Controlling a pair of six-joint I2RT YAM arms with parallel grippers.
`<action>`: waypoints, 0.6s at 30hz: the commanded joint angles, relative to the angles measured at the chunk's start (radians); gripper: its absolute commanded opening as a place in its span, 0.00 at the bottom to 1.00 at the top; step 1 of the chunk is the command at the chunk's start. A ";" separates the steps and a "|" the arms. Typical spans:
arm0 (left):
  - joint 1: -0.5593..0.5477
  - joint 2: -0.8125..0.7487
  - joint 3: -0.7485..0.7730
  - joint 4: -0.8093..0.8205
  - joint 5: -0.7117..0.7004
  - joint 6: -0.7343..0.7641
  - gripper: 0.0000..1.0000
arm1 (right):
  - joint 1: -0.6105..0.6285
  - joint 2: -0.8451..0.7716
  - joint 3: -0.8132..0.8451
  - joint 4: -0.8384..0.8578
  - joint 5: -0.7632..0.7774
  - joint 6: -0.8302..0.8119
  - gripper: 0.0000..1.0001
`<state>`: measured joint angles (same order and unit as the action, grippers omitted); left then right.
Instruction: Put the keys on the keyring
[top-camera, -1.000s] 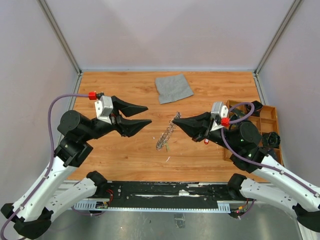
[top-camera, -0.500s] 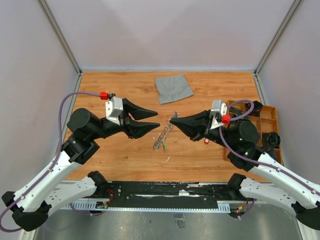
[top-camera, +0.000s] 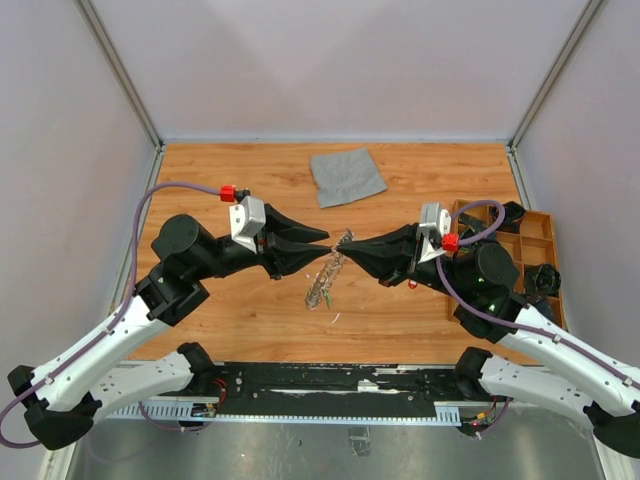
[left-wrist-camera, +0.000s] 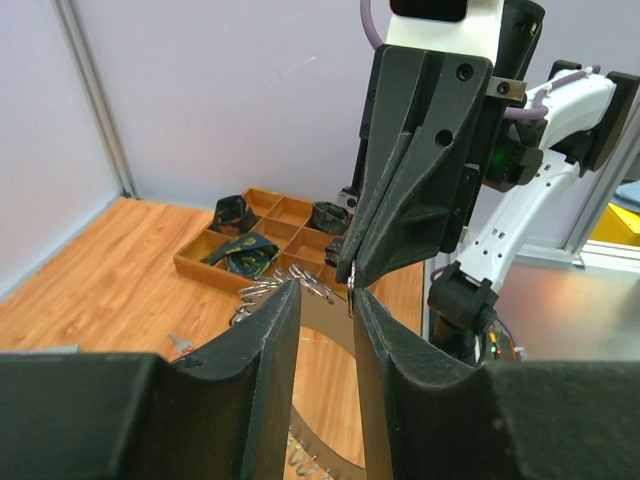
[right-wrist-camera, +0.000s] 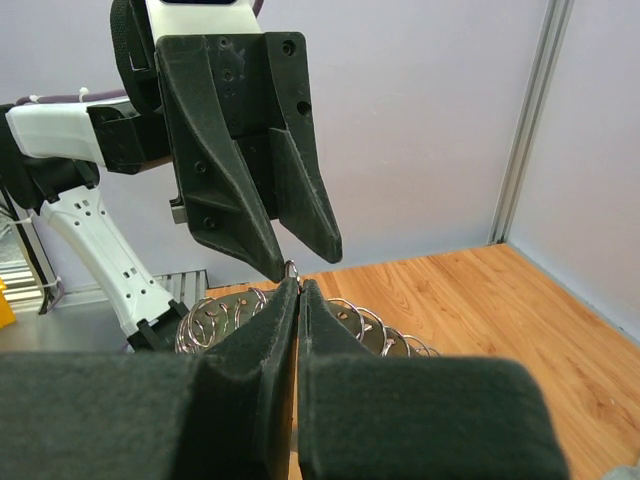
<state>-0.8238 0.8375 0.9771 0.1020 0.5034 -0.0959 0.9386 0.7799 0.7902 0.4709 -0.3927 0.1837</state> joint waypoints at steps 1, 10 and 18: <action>-0.021 0.007 0.018 0.017 -0.016 0.019 0.32 | 0.016 -0.011 0.042 0.063 -0.014 -0.001 0.01; -0.037 0.014 0.015 0.018 -0.021 0.024 0.25 | 0.022 -0.008 0.045 0.056 -0.018 -0.006 0.01; -0.044 0.024 0.015 0.012 -0.009 0.027 0.18 | 0.027 -0.004 0.048 0.057 -0.020 -0.010 0.01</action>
<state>-0.8558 0.8543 0.9771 0.1020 0.4919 -0.0822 0.9485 0.7822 0.7902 0.4702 -0.3943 0.1829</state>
